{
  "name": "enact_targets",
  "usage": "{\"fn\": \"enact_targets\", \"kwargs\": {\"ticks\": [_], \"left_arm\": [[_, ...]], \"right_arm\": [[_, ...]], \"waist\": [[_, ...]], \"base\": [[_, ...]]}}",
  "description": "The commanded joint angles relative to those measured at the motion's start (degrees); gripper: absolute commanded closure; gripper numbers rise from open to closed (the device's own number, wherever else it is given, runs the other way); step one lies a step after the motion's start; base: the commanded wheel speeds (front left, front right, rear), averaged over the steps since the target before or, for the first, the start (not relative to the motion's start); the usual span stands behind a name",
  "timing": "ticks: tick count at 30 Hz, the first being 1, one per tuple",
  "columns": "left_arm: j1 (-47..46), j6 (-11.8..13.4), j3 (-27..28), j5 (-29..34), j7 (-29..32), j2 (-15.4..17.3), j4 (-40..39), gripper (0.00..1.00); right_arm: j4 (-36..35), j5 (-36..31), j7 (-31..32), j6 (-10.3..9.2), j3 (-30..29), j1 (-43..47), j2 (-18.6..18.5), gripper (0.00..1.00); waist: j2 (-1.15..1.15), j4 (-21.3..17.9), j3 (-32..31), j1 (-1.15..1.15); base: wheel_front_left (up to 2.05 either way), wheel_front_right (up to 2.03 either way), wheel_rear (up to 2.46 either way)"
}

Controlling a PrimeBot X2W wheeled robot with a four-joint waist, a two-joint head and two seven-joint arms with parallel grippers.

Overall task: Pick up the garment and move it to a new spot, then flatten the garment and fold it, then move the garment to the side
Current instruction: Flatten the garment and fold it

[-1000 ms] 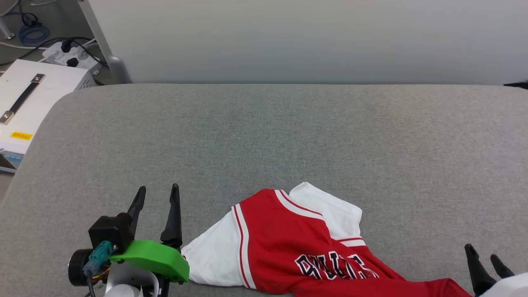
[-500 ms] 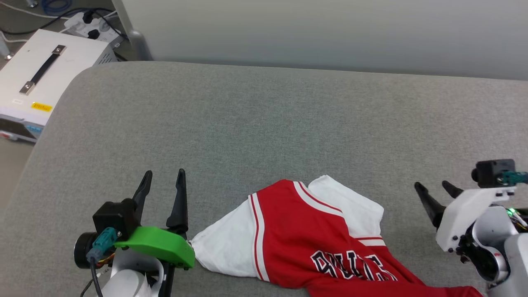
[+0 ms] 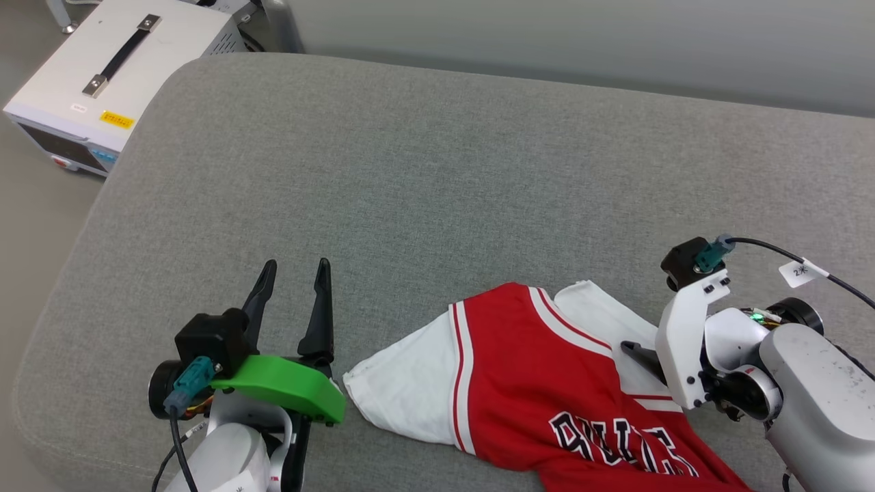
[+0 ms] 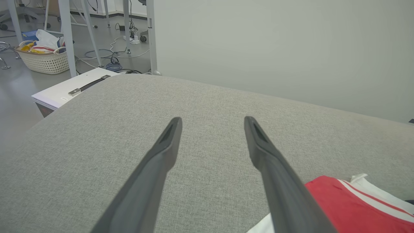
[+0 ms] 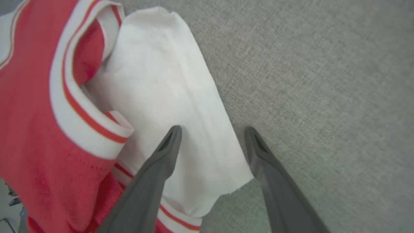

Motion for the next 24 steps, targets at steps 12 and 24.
{"fn": "enact_targets", "kwargs": {"ticks": [12, 24], "left_arm": [[-1.52, -1.67, 0.91, 0.74, -1.12, -1.68, 2.28, 0.00], [0.10, -1.15, 1.70, 0.63, -1.02, -0.89, 2.99, 0.00]], "right_arm": [[7.60, 6.45, 7.07, -0.04, 8.25, -3.78, 0.71, 1.00], [8.93, 5.00, -3.32, -0.04, -4.30, -8.63, -0.97, 1.00]], "waist": [[0.00, 0.52, 1.78, 0.00], [0.00, -1.50, -1.40, 0.00]], "base": [[0.00, 0.00, 0.00], [0.00, 0.00, 0.00]]}}
